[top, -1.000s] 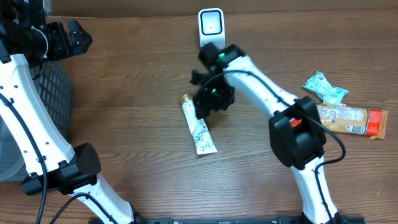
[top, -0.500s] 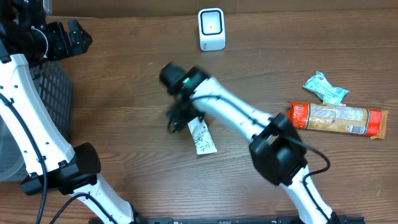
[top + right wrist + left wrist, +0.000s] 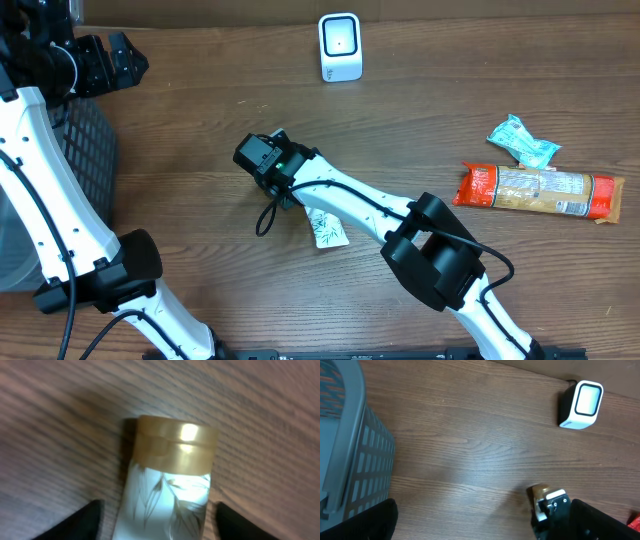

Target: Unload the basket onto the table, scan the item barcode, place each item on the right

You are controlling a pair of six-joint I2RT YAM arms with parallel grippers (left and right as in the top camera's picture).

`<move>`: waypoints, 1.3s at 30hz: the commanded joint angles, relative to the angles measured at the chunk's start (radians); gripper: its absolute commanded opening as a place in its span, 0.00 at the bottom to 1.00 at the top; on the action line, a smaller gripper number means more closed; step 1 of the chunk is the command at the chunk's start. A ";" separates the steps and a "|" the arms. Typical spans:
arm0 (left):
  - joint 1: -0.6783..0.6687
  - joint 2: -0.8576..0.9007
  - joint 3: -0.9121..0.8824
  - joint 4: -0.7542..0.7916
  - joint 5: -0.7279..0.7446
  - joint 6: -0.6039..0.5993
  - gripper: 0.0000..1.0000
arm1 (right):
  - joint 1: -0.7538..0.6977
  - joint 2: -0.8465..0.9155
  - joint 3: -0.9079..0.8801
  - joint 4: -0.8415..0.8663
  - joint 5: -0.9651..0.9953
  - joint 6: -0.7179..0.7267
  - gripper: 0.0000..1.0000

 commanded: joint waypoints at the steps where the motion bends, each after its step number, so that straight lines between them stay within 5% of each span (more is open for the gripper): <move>1: -0.007 0.002 0.002 -0.002 0.008 0.019 1.00 | 0.006 -0.005 -0.044 0.022 0.038 -0.022 0.58; 5: -0.007 0.002 0.002 -0.002 0.008 0.019 1.00 | 0.006 -0.005 -0.071 0.021 0.052 -0.023 0.29; 11: -0.007 0.002 0.002 -0.002 0.008 0.019 1.00 | 0.006 -0.005 -0.063 0.015 0.072 -0.026 0.04; 13: -0.007 0.002 0.002 -0.002 0.008 0.019 1.00 | 0.006 -0.011 -0.045 -0.005 0.032 -0.027 0.04; 26: -0.007 0.002 0.002 -0.002 0.008 0.019 0.99 | -0.283 -0.087 -0.003 -0.037 -1.162 -0.202 0.04; 32: -0.007 0.002 0.002 -0.002 0.008 0.019 1.00 | -0.335 -0.072 -0.161 0.100 -1.220 -0.175 0.04; 36: -0.007 0.002 0.002 -0.002 0.008 0.019 1.00 | -0.365 -0.072 -0.205 0.121 -1.025 -0.141 0.04; 37: -0.007 0.002 0.002 -0.002 0.008 0.019 1.00 | -0.371 -0.072 -0.205 0.114 -0.960 -0.141 0.08; 39: -0.007 0.002 0.002 -0.002 0.008 0.019 1.00 | -0.381 -0.072 -0.204 0.104 -0.839 -0.140 0.36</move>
